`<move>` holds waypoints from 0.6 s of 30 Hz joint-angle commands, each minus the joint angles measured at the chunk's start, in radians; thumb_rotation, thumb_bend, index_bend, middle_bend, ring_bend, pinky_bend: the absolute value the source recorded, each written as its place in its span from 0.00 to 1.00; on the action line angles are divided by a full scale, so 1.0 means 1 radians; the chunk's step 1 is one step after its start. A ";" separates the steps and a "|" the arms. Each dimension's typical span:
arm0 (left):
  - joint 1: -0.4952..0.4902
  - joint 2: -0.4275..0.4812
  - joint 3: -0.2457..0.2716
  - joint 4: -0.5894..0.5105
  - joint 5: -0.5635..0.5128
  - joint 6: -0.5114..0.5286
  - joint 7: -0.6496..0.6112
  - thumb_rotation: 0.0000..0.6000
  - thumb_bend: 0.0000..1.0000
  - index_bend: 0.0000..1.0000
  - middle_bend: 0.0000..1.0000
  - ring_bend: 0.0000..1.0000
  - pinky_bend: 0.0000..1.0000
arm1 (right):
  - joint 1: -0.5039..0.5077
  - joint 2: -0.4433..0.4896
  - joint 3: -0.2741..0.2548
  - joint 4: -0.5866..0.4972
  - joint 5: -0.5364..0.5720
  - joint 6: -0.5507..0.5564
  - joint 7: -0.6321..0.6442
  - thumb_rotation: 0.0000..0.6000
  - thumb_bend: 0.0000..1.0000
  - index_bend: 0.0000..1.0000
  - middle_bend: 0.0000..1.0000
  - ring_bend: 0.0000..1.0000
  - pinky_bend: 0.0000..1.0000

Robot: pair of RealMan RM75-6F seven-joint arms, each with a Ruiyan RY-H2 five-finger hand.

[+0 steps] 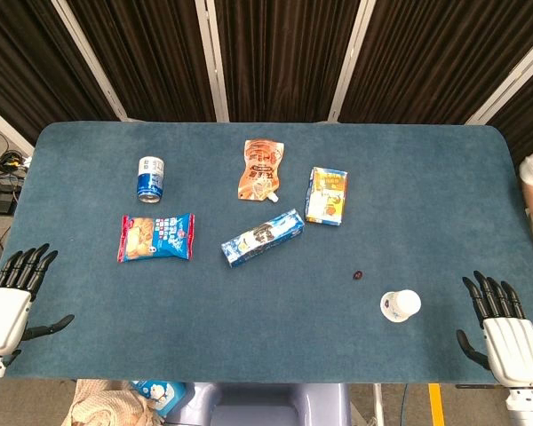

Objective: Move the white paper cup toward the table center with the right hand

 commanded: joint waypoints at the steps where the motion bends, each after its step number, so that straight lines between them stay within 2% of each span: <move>1: 0.000 0.000 0.000 0.000 0.000 0.000 0.000 1.00 0.00 0.00 0.00 0.00 0.00 | -0.001 0.001 -0.001 -0.001 -0.001 0.001 0.001 1.00 0.37 0.00 0.00 0.00 0.04; 7: 0.001 0.000 0.001 0.000 0.000 0.002 0.000 1.00 0.00 0.00 0.00 0.00 0.00 | 0.003 0.003 -0.006 -0.008 -0.012 -0.006 0.010 1.00 0.37 0.00 0.00 0.00 0.04; 11: 0.000 -0.001 0.000 0.000 -0.003 -0.002 0.000 1.00 0.00 0.00 0.00 0.00 0.00 | 0.017 0.016 -0.019 -0.040 -0.007 -0.052 0.002 1.00 0.37 0.00 0.00 0.00 0.04; 18: -0.004 0.000 -0.003 0.002 -0.011 -0.012 -0.007 1.00 0.00 0.00 0.00 0.00 0.00 | 0.067 0.021 -0.010 -0.123 0.044 -0.155 -0.081 1.00 0.37 0.00 0.00 0.01 0.13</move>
